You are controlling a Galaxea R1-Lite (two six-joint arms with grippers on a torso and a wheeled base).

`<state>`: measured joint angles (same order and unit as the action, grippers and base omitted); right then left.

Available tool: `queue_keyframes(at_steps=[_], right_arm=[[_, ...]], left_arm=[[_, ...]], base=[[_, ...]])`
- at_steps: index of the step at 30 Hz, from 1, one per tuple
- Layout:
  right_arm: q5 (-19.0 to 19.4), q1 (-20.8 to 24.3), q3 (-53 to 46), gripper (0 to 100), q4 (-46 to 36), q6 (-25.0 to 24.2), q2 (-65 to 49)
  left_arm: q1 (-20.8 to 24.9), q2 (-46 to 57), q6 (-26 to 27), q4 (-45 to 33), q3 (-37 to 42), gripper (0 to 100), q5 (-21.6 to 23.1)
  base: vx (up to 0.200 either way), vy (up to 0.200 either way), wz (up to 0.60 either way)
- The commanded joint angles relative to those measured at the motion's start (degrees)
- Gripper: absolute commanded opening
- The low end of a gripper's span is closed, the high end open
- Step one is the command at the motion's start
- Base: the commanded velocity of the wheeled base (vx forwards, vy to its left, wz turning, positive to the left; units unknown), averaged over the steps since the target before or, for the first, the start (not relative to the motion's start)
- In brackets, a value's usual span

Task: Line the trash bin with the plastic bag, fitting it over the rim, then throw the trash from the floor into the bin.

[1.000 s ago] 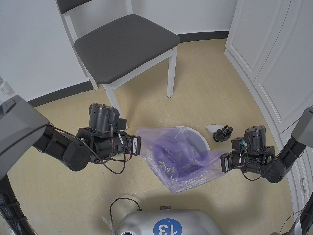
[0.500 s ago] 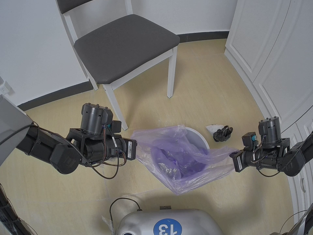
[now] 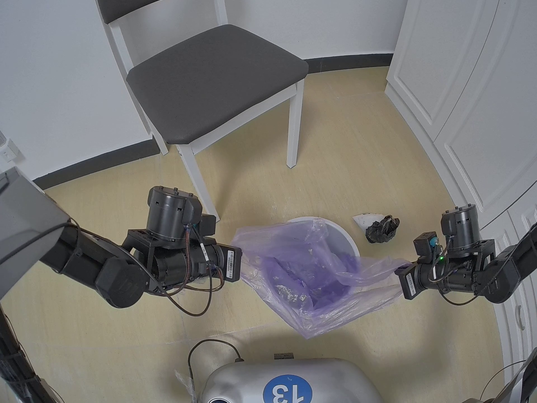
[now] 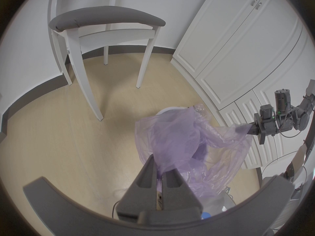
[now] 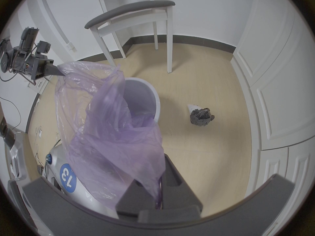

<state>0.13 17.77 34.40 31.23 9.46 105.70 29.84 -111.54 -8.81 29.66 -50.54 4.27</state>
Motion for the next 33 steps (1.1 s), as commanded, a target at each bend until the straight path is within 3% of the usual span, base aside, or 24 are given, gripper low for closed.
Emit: queue_keyframes(at_steps=[1,7,13,19,24,33], right_arm=[[-0.05,-0.55,1.28,0,1.73,-0.14,5.65],[-0.57,-1.07,3.13,0,5.51,-0.58,11.54],[-1.63,-0.81,4.71,0,16.84,-6.65,18.48],[-1.63,-0.72,4.80,0,19.39,-7.00,19.01],[-1.72,1.39,4.71,0,24.14,-12.27,17.96],[-1.63,2.35,4.89,0,24.93,-13.06,19.10]], left_arm=[[-0.22,-4.74,0.11,2.42,-0.17,0,-0.05],[-0.57,-9.39,0.11,4.62,-2.02,0,-0.05],[-1.19,-12.73,0.02,10.07,-3.07,0,-1.10],[-1.63,-12.38,-0.85,13.93,-3.51,0,-1.72],[-3.39,-9.48,-1.29,14.64,-4.92,0,-2.25],[-3.56,-7.81,-1.38,15.34,-3.25,0,-2.33]], base=[[0.000,0.000,0.00],[0.000,0.000,0.00],[0.000,0.000,0.00],[0.000,0.000,0.00],[0.000,0.000,0.00],[0.000,0.000,0.00]])
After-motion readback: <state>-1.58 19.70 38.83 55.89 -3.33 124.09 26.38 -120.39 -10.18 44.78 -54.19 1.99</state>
